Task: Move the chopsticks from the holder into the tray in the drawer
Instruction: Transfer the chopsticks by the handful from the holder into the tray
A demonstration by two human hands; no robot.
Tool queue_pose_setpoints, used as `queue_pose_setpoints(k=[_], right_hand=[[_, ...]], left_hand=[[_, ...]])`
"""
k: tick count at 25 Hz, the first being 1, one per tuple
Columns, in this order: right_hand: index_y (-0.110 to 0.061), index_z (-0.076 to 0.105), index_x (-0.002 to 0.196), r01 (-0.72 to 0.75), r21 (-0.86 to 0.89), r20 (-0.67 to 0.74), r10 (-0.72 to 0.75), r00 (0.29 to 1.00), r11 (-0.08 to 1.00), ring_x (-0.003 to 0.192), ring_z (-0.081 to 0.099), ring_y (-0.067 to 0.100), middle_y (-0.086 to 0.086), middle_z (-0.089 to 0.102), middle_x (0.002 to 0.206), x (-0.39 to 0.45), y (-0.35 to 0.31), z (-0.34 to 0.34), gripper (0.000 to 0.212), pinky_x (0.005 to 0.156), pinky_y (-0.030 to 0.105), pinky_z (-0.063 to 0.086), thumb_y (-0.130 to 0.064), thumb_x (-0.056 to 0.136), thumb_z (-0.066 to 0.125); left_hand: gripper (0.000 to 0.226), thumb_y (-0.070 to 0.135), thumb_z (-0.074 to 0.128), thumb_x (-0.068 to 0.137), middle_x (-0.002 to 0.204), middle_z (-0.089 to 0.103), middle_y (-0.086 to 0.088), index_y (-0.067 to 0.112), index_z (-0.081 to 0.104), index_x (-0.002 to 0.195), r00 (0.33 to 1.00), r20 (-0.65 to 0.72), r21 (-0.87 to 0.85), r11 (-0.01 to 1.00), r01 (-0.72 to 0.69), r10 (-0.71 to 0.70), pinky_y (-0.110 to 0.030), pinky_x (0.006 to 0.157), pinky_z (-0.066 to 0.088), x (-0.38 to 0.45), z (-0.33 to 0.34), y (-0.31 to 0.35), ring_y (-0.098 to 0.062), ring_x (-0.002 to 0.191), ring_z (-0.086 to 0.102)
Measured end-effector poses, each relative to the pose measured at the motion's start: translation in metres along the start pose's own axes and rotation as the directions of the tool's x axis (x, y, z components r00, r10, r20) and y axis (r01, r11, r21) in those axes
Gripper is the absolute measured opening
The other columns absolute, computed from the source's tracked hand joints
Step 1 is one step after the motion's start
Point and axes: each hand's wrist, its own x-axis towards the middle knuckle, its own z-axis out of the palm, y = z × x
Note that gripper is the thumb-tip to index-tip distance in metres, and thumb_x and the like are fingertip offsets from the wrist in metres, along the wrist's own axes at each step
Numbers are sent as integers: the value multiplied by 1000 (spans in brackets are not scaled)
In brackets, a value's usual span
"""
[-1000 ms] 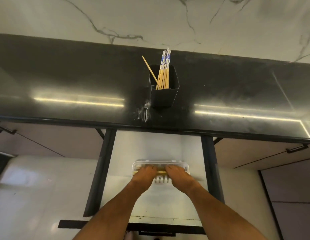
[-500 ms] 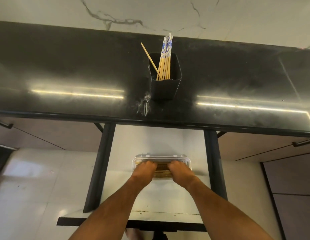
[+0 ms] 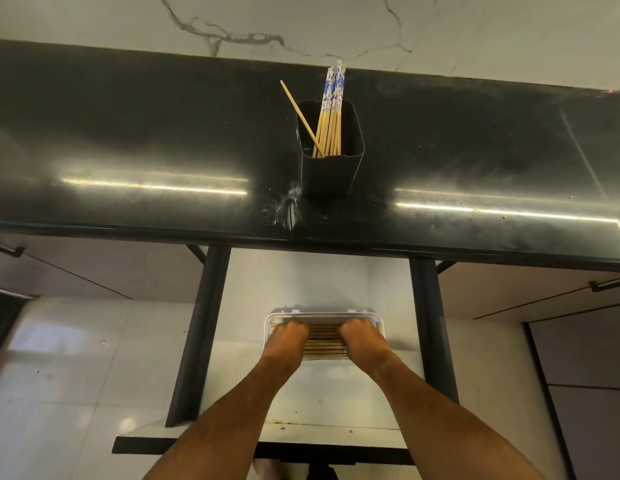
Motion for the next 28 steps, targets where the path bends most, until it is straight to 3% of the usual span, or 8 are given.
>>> queue_pose_setpoints(k=[2,4,6,9,11,14,22,28], right_hand=[[-13,75,110,-8,20,-2,8,1000,1000,102,72,25,7,76,111,3,0,1,18,97,34,57,-12,96,65],[-14,75,111,-7,30,-8,8,1000,1000,101,72,24,7,76,111,4,-1,3,18,97,34,57,-14,96,65],[-14,75,112,2,41,-19,-1,1000,999,103,71,23,7,75,113,3,0,4,19,98,34,57,-14,97,65],[-13,72,118,14,54,-35,-12,999,998,110,68,24,8,71,123,-1,2,1,24,102,34,54,-13,95,66],[-13,66,127,25,54,-76,-21,997,998,117,64,25,8,65,131,-6,2,-2,32,107,35,51,-16,95,68],[-15,58,135,35,57,-150,-26,988,998,124,59,24,8,59,138,-15,0,-5,42,110,37,48,-27,96,68],[-12,52,140,57,79,-355,-25,935,995,117,64,28,10,62,134,-51,-9,-13,61,102,38,53,-41,91,73],[-6,48,148,-21,0,-515,18,857,1000,133,58,35,16,56,148,-70,-15,-67,74,110,42,42,-48,91,70]], left_hand=[[14,12,56,97,106,69,-13,14,64,109,993,-59,-166,982,91,-102,-42,86,57,1,-1,4,-31,98,67],[13,34,56,99,103,72,-6,28,62,109,954,-120,-453,871,193,-273,-43,89,60,-4,0,13,-25,97,70],[15,40,53,100,103,72,-5,30,61,109,963,-101,-518,840,163,-249,-44,90,60,-3,3,13,-24,97,70],[18,15,55,98,112,68,-11,16,60,115,997,-43,-154,986,57,-64,-43,90,57,0,-1,9,-30,103,66],[31,6,56,95,125,63,-12,9,57,126,999,-17,-26,999,36,-37,-40,97,53,0,0,8,-29,111,62],[49,17,61,98,140,57,-5,14,46,144,994,-67,-92,992,83,-89,-34,110,45,-6,-6,17,-22,123,58],[54,34,66,95,139,52,-2,19,41,140,984,-179,-1,1000,-22,21,-32,116,35,-38,-17,29,-18,126,51],[56,41,52,101,149,48,-8,13,40,148,918,-381,72,993,-90,111,-38,120,26,-49,-83,38,-26,138,45]])
